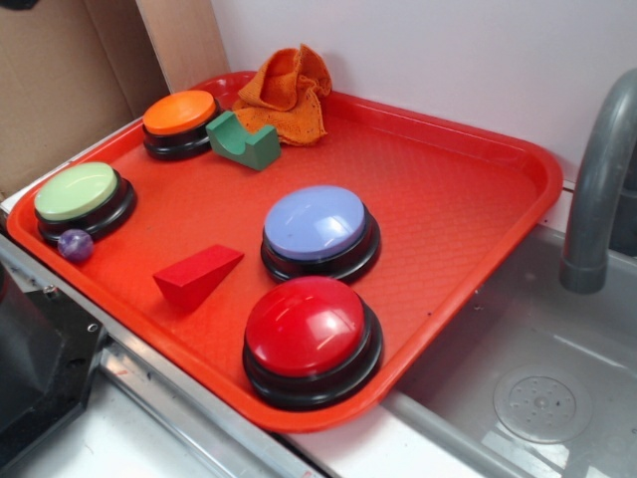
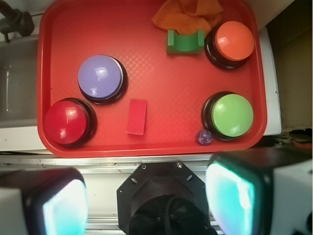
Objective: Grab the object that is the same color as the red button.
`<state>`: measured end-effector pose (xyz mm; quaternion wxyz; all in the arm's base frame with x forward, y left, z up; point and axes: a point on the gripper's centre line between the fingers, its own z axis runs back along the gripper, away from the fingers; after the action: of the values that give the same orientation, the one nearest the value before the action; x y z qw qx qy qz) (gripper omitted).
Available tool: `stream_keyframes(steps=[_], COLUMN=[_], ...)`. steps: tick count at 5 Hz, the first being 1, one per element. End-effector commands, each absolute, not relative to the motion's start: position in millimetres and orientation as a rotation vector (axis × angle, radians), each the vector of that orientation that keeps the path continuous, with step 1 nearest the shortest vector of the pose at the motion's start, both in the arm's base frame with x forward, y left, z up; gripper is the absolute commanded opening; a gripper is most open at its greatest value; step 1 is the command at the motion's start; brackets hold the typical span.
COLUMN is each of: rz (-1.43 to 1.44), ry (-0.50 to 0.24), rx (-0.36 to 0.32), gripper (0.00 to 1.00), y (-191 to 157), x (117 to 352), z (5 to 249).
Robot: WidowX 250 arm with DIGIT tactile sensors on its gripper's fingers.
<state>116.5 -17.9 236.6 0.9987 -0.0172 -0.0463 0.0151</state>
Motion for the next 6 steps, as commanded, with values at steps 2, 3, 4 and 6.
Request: stream_keyframes(steps=[2, 3, 4, 6], rz=[0.071, 0.123, 0.161, 0.166], ry=[-0.141, -0.16, -0.139, -0.102], rx=[-0.06, -0.137, -0.155, -0.179], gripper=[1.0, 1.0, 1.0, 1.0], y=[-21, -22, -26, -36], x=[122, 139, 143, 150], z=[216, 167, 116, 56])
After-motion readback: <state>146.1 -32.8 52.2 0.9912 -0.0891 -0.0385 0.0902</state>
